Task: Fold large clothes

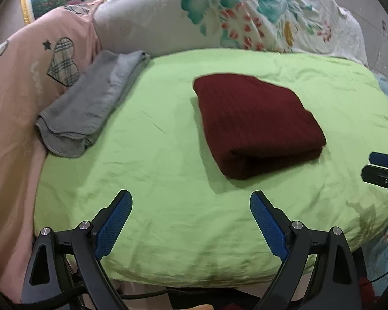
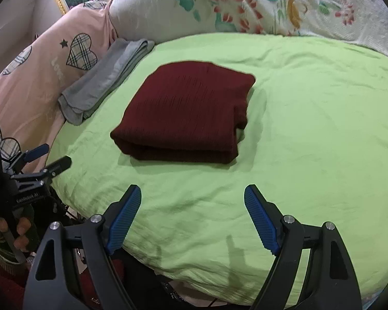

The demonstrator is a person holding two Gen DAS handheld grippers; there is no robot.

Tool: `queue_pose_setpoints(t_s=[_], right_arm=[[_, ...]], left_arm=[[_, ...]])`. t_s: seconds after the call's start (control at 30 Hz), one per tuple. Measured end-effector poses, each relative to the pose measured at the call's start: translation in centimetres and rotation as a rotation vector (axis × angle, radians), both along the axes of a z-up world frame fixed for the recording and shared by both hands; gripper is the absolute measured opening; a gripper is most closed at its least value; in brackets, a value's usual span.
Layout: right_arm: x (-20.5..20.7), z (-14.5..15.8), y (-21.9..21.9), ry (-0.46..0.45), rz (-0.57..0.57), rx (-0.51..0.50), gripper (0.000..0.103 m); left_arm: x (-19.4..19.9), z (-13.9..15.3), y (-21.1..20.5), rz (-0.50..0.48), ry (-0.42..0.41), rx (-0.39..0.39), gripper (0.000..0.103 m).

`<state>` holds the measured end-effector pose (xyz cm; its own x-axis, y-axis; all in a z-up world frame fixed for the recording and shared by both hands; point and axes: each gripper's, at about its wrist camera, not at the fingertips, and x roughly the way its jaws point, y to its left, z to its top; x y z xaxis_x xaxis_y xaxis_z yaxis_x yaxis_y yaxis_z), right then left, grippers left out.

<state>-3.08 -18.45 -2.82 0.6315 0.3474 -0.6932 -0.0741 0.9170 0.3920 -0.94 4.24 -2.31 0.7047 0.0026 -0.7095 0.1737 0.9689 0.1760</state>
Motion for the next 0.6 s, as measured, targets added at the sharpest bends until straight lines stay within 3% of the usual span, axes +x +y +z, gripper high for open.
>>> queue_pose_setpoints(t_s=[0.23, 0.6], right_arm=[[1.3, -1.5, 0.9, 0.041, 0.022, -0.006, 0.082], [3.7, -0.6, 0.7, 0.025, 0.032, -0.022, 0.082]], left_arm=[[1.1, -1.7, -0.8, -0.005, 0.053, 0.004, 0.093], [3.5, -0.5, -1.3, 0.004, 0.046, -0.012, 0.093]])
